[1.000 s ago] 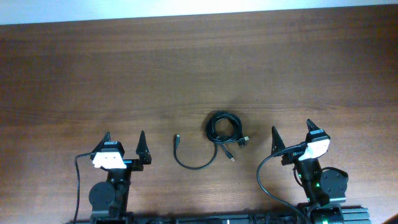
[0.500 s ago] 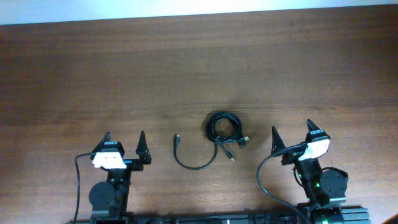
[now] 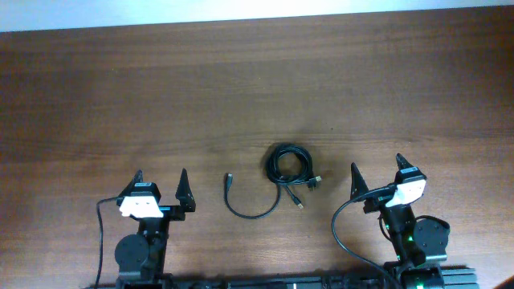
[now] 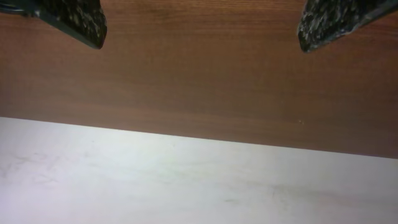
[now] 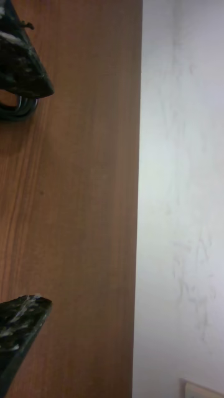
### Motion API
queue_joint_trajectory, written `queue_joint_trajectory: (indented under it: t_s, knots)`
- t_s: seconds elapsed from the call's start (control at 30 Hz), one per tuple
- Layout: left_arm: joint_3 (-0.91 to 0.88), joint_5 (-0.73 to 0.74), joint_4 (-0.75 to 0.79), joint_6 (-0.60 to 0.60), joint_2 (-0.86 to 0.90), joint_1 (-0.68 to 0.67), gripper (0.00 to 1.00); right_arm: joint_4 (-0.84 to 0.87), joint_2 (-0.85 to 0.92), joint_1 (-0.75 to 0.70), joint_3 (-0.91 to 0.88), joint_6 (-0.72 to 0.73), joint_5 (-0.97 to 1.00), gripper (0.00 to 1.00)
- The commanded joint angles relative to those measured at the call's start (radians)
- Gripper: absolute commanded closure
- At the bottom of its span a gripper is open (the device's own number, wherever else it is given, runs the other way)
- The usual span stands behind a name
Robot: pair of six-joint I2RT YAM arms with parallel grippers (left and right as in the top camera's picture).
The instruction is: Untangle cables
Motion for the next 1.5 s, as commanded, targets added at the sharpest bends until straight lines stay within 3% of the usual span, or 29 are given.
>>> queue_joint_trajectory:
  t_s: [0.0, 0.47, 0.5, 0.6, 1.47]
  knots:
    - [-0.005, 0.004, -0.002, 0.013, -0.005, 0.006, 0.01, -0.003, -0.01, 0.006, -0.007, 0.0, 0.012, 0.01]
    - [-0.005, 0.003, -0.001, 0.014, -0.005, 0.006, 0.01, -0.002, -0.009, 0.006, -0.007, 0.0, 0.012, 0.01]
    - [-0.005, -0.073, 0.042, 0.043, -0.005, 0.006, 0.01, -0.003, -0.009, 0.006, -0.007, 0.0, 0.012, 0.01]
    - [-0.005, -0.122, 0.063, 0.042, -0.005, 0.006, 0.01, -0.002, -0.009, 0.006, -0.007, 0.0, 0.012, 0.01]
    - [-0.005, -0.057, -0.004, 0.042, -0.005, 0.006, 0.01, -0.002, -0.009, 0.006, -0.007, 0.0, 0.012, 0.01]
